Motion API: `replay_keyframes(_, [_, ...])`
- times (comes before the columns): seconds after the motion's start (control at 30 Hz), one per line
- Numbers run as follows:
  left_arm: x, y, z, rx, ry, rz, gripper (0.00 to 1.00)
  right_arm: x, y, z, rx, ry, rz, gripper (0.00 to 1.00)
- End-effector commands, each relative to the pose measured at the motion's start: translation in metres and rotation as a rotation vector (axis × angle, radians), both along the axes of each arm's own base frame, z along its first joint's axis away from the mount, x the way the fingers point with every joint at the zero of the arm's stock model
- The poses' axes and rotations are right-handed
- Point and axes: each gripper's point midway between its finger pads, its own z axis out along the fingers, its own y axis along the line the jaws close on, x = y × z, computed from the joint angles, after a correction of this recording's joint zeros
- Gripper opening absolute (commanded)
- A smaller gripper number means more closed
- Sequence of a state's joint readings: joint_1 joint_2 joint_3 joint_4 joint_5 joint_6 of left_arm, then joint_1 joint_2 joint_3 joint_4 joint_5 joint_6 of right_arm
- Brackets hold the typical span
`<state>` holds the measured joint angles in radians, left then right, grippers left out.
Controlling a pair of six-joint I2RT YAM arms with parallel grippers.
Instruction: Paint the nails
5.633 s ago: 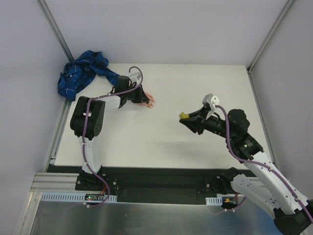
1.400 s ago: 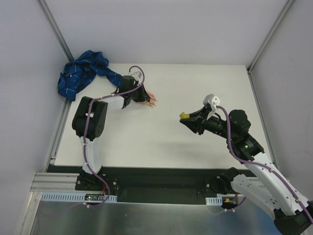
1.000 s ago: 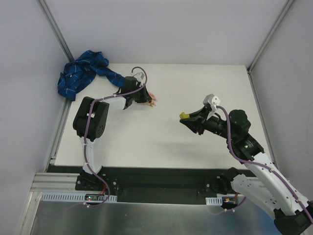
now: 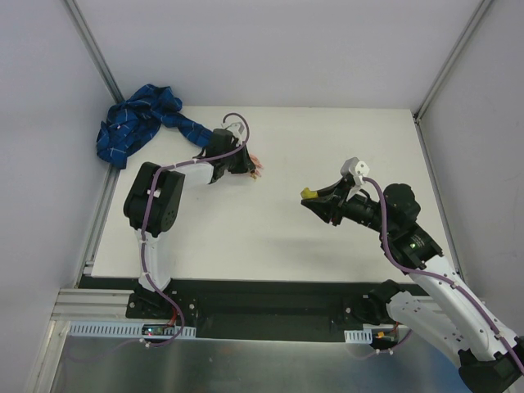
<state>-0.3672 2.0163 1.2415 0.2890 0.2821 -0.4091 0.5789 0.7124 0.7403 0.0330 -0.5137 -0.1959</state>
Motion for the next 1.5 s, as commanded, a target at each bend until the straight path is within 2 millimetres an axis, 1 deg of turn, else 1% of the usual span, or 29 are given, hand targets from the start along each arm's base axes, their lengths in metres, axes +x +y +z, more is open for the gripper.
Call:
replay_keyframes(0.0, [0.011,-0.006,0.043,-0.061,-0.055,0.003,0.0,-0.003,-0.001,0.019,0.037,-0.064,0.015,0.0])
replay_keyframes(0.03, [0.013,-0.003,0.048,-0.084,-0.052,0.015,0.0,-0.004,0.0,0.018,0.036,-0.063,0.017,0.0])
replay_keyframes(0.07, [0.011,-0.004,0.053,-0.104,-0.051,0.005,0.0,-0.004,0.0,0.018,0.036,-0.063,0.017,0.0])
replay_keyframes(0.13, [0.012,-0.003,0.057,-0.122,-0.051,0.007,0.0,-0.004,-0.001,0.018,0.036,-0.063,0.015,0.0])
replay_keyframes(0.23, [0.011,-0.001,0.054,-0.114,-0.047,0.006,0.0,-0.004,0.0,0.017,0.035,-0.061,0.018,0.0])
replay_keyframes(0.47, [0.012,0.006,0.038,-0.07,-0.036,0.026,0.0,-0.004,-0.001,0.019,0.037,-0.067,0.014,0.0])
replay_keyframes(0.7, [0.016,0.011,0.028,-0.047,-0.029,0.04,0.0,-0.003,-0.001,0.018,0.034,-0.063,0.014,0.0])
replay_keyframes(1.0, [0.012,0.006,0.017,-0.072,-0.006,0.019,0.0,-0.003,0.0,0.017,0.032,-0.059,0.015,0.0])
replay_keyframes(1.1, [0.012,0.009,0.016,-0.064,-0.01,0.024,0.0,-0.003,-0.001,0.018,0.034,-0.064,0.012,0.0])
replay_keyframes(1.27, [0.015,0.016,0.022,-0.062,-0.024,0.036,0.0,-0.003,-0.001,0.017,0.032,-0.059,0.014,0.0])
replay_keyframes(1.47, [0.016,0.019,0.024,-0.05,-0.033,0.023,0.0,-0.003,-0.001,0.017,0.031,-0.06,0.012,0.0])
